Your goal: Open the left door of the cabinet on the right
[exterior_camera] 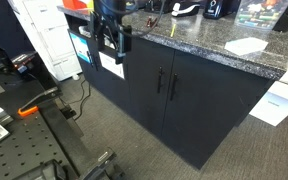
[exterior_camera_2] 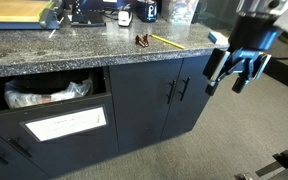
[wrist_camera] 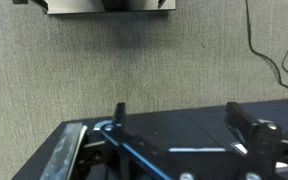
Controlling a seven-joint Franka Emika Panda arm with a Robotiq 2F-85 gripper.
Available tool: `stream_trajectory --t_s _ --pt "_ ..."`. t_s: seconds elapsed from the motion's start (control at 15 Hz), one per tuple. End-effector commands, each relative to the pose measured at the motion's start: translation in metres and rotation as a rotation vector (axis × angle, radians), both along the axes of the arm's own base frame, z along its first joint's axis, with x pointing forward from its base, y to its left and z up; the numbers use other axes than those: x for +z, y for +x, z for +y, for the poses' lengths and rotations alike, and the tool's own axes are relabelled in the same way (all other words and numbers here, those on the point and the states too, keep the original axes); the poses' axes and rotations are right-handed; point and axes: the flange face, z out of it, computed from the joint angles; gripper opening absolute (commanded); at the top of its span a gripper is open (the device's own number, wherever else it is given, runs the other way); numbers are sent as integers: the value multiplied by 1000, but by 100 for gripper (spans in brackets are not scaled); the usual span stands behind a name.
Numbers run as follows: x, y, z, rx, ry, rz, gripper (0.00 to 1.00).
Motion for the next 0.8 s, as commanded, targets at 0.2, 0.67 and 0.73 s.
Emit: stream_trajectory --t_s 0.2,0.67,0.73 --pt "-88 64 7 -121 -100 -168 100" --pt "-152 112 10 -206 -213 -373 100" --pt "-160 117 11 -209 -230 -388 100"
